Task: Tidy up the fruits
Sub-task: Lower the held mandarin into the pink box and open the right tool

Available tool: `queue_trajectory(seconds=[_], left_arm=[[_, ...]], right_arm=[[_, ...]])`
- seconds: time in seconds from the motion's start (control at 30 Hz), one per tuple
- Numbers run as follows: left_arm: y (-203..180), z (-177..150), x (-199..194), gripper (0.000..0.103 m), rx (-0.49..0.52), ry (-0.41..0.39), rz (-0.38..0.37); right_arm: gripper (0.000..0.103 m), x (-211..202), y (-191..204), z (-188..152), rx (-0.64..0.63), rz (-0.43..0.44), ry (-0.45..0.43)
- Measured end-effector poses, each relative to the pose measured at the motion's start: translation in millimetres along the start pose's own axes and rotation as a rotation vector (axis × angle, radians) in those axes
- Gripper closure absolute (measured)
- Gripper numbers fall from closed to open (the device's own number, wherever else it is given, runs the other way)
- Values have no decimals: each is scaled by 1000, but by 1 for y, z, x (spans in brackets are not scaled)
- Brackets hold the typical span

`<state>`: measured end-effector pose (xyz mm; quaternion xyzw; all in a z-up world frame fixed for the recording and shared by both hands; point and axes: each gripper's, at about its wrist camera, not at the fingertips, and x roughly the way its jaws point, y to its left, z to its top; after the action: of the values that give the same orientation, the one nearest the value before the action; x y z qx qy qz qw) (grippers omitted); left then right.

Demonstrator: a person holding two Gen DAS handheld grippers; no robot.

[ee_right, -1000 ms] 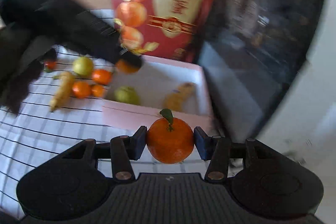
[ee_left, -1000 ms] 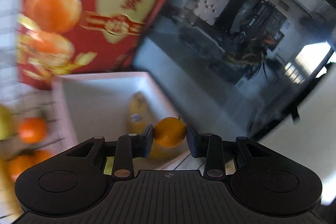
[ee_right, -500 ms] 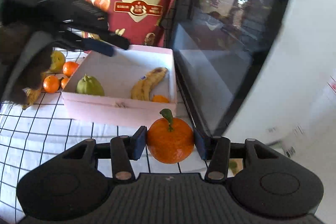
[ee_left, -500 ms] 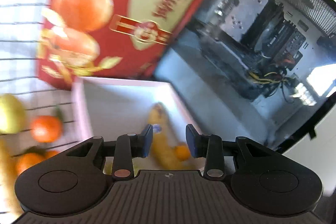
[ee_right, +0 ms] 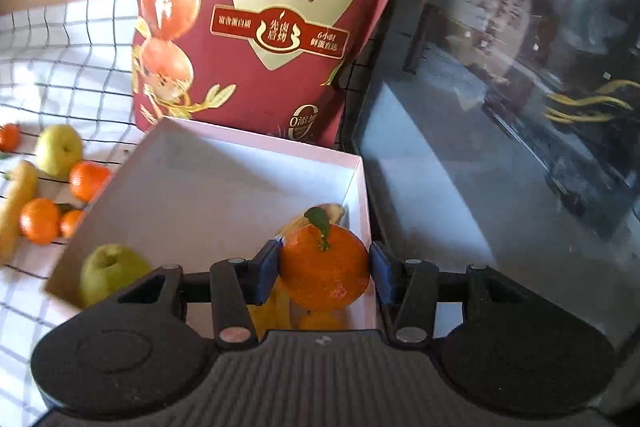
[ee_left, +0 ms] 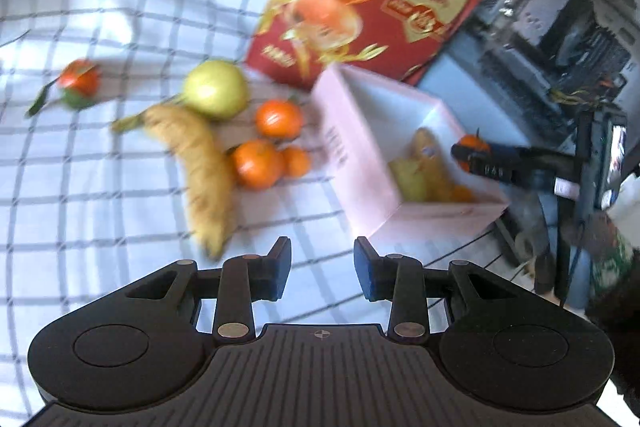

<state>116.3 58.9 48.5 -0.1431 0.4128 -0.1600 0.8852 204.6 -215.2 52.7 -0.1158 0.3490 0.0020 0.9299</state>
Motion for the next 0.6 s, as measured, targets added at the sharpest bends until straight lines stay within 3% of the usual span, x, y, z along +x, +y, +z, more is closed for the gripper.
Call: queue_trajectory(seconds=[0.1, 0.27, 0.6], left_arm=[[12, -7, -6, 65, -14, 14, 37], [26, -7, -8, 65, -35, 4, 105], [21, 28, 6, 65, 16, -70, 218]], right_arm=[[52, 8, 2, -3, 2, -19, 7], [48, -16, 3, -14, 71, 15, 3], [41, -77, 29, -45, 68, 78, -9]])
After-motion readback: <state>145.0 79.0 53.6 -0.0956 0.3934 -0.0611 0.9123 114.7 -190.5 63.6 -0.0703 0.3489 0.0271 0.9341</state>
